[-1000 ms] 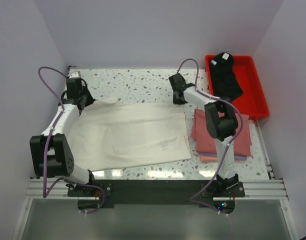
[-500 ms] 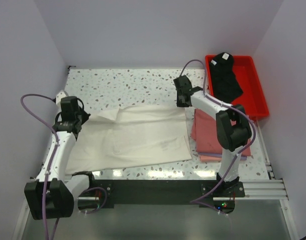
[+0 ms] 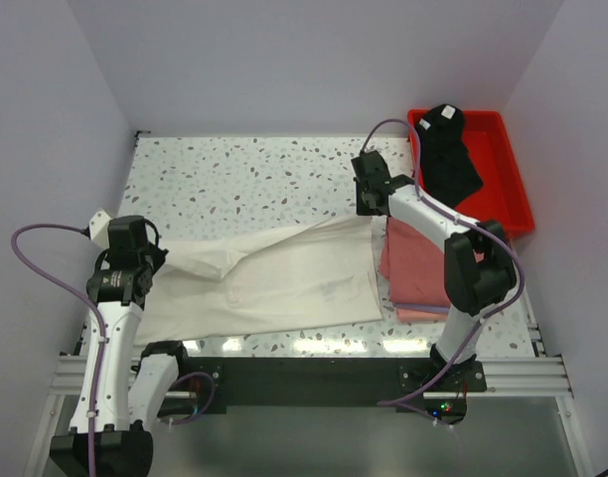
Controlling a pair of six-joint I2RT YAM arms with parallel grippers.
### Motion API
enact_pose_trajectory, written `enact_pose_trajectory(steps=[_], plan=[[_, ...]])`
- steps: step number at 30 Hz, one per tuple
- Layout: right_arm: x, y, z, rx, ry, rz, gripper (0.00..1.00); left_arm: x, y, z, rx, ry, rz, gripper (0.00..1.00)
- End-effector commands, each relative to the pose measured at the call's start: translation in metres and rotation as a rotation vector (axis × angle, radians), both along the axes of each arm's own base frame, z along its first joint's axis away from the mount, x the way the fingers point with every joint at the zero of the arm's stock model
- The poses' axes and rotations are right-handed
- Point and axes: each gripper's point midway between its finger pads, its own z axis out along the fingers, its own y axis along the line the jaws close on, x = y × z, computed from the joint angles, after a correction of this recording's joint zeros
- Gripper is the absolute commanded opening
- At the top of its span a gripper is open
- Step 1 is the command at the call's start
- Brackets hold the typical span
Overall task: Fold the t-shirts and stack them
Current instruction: Fold the tshirt
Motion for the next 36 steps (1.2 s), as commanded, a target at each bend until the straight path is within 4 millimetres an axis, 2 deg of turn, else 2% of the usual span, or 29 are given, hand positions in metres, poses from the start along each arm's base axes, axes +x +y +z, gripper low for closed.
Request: enact_pose_trajectory(steps=[1,5,11,17,18,19,23,27,30,32,34,36], plan=[[-0.008,-0.005,0.021,-0.003,-0.028,0.021,0.00,-0.022,0.003,0.008,-0.001,0.035,0.046,0.00],[-0.014,-0.002,0.028,0.013,-0.029,0.049,0.01,-0.034,0.001,0.014,-0.009,0.006,0.050,0.00],[-0.029,-0.002,0.027,0.005,-0.010,0.078,0.01,-0.051,0.004,0.018,0.004,0.019,0.073,0.00],[-0.054,-0.008,0.025,0.002,0.006,0.083,0.01,-0.058,0.009,0.022,0.021,0.019,0.101,0.00],[-0.061,-0.009,0.020,-0.003,0.019,0.086,0.01,-0.057,0.008,0.021,0.017,0.021,0.101,0.00],[-0.065,-0.008,0.026,0.007,0.003,0.093,0.02,-0.058,0.007,0.020,0.013,0.024,0.097,0.00],[-0.081,-0.011,0.023,-0.003,0.016,0.096,0.04,-0.061,0.005,0.014,0.005,0.042,0.092,0.00],[-0.096,-0.013,0.013,-0.010,0.042,0.108,0.05,-0.065,0.003,0.009,-0.006,0.047,0.087,0.00],[-0.103,-0.015,0.006,-0.023,0.062,0.117,0.09,-0.072,0.004,0.003,0.001,0.076,0.092,0.00],[-0.108,-0.014,0.004,-0.025,0.072,0.127,0.18,-0.080,0.003,-0.002,-0.004,0.105,0.093,0.00],[-0.116,-0.012,0.001,-0.022,0.090,0.142,0.21,-0.088,-0.001,-0.012,-0.020,0.142,0.087,0.06],[-0.124,-0.010,0.001,-0.020,0.097,0.162,0.28,-0.096,-0.005,-0.017,-0.036,0.160,0.074,0.15]])
